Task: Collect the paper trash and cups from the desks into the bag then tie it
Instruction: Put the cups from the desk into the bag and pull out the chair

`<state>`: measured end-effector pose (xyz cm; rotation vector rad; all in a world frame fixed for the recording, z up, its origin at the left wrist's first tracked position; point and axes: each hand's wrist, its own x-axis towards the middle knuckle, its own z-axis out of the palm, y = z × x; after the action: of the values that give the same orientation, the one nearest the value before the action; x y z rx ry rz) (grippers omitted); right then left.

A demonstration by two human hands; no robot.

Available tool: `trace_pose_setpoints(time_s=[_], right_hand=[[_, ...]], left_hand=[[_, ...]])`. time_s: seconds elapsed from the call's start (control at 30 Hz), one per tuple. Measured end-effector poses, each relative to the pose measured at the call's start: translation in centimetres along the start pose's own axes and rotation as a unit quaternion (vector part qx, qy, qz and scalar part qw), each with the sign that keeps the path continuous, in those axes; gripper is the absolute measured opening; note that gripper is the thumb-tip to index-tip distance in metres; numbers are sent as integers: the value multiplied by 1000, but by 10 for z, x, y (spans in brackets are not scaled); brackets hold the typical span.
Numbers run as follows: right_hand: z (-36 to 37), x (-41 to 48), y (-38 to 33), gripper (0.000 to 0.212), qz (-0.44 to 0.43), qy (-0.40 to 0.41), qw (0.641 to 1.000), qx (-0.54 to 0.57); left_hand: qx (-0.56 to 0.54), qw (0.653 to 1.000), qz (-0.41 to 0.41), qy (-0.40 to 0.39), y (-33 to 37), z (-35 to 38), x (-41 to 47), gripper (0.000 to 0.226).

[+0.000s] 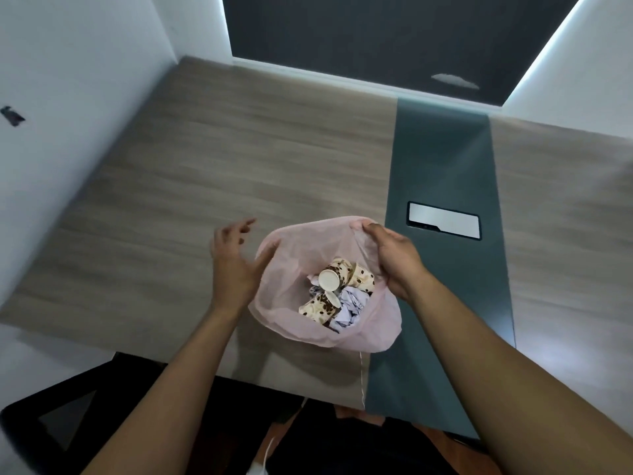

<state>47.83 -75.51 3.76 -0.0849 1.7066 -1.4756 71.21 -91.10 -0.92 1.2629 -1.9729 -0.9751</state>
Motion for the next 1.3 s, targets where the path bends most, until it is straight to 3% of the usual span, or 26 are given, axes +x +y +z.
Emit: trace_pose_setpoints(time_s=[0.07, 0.1, 0.13, 0.2, 0.3, 0.43, 0.53, 0.63, 0.77, 0.93, 1.1, 1.3], right_hand=[[9, -3, -2, 19, 2, -11, 1000, -2], [14, -5, -4, 18, 6, -13, 1000, -4], [18, -7, -7, 17, 9, -15, 1000, -4], [27, -10, -11, 18, 14, -26, 1000, -5], [39, -12, -18, 21, 9, -46, 999, -12], [52, -10, -29, 26, 2, -61, 998, -5], [61, -8, -37, 28, -6, -55, 998, -3], [69, -5, -40, 18, -7, -61, 998, 4], [81, 1, -26, 21, -2, -62, 997, -36], [86, -3, 0, 24, 17, -79, 994, -79], [75, -8, 19, 25, 1, -81, 990, -111], [52, -27, 43, 25, 0, -97, 987, -128]], left_hand=[[37, 987, -148, -54, -39, -2, -6, 117], [43, 973, -203, -104, -53, -3, -13, 131], [30, 956, -240, -165, -68, -1, -20, 129], [13, 926, -284, -249, -86, -1, -37, 93], [-14, 925, -329, -189, -101, -6, -43, 83], [-138, 938, -307, -83, -64, -39, -14, 34], [-177, 950, -252, -51, -51, -70, 19, 23], [-184, 960, -212, -9, -45, -94, 37, 30], [-190, 961, -192, 53, -55, -105, 32, 34], [-241, 941, -227, 65, -90, -108, 5, 47], [-198, 953, -217, 70, -97, -121, -27, 69], [-183, 954, -214, 99, -88, -145, -92, 56]])
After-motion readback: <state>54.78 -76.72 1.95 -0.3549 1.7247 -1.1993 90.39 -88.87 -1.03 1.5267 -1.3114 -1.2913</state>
